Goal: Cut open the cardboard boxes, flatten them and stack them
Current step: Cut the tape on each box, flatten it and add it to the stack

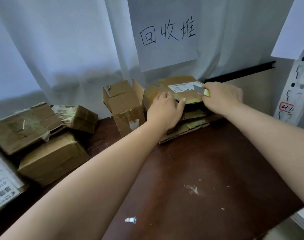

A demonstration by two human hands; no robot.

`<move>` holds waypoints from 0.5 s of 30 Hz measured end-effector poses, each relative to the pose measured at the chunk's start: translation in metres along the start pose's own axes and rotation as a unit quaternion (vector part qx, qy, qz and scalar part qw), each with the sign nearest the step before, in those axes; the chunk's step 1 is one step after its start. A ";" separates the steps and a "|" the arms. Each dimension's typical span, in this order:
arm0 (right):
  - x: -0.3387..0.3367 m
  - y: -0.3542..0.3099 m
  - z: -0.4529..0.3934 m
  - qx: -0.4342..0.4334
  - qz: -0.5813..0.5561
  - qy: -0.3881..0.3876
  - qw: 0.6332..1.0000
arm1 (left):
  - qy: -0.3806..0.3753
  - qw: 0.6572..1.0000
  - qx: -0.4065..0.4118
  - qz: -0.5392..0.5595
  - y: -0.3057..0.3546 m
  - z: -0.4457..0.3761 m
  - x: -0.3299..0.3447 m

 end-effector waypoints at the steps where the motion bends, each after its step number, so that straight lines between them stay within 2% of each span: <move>1: -0.005 -0.004 0.002 -0.003 -0.007 0.010 1.000 | 0.006 1.000 0.008 0.003 -0.001 0.004 -0.005; 8: -0.026 -0.053 0.027 -0.064 -0.036 0.040 0.996 | 0.038 0.998 0.037 -0.026 -0.038 0.063 -0.041; 15: -0.014 -0.126 0.066 -0.113 -0.034 -0.003 0.993 | 0.013 0.997 0.015 -0.076 -0.131 0.149 -0.068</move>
Point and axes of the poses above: each hand's wrist, its own z-axis away from the middle knuckle, its own x-axis out of the palm, y = z × x, the point moved 1 cm from there along -z, towards the middle knuckle, and after that the axes turned 11 degrees about -z, right-handed, at the moved point
